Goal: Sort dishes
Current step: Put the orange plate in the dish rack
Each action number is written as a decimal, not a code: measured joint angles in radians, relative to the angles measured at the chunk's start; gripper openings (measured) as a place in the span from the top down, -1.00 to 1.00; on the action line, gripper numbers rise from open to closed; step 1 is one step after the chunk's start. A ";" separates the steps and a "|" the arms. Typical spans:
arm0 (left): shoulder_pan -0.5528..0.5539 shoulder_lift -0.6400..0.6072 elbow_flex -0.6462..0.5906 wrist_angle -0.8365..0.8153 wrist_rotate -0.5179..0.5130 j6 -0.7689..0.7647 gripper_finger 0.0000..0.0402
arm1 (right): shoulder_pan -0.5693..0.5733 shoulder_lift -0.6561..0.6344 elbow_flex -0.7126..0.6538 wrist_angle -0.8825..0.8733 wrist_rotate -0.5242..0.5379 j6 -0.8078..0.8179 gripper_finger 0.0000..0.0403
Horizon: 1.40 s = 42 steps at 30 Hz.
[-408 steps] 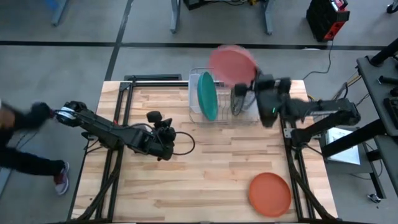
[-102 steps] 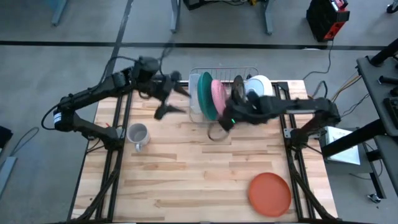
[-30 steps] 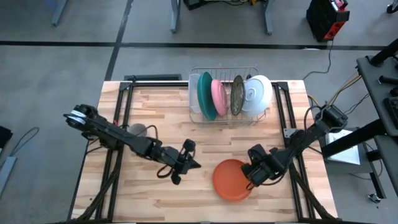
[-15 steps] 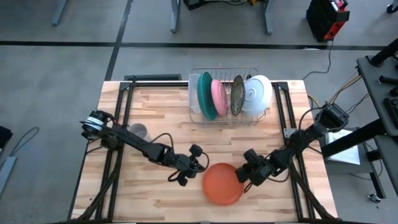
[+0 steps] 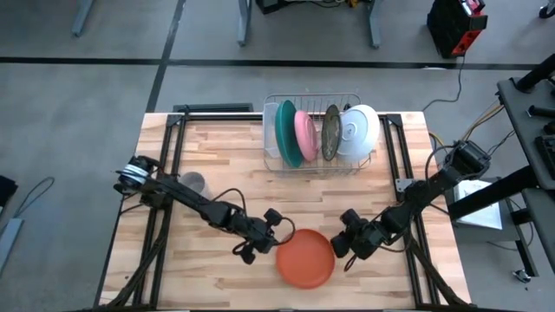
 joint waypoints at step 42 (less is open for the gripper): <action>0.056 0.148 -0.001 0.179 0.147 -0.156 1.00 | -0.052 0.419 0.027 0.844 0.111 -0.333 0.36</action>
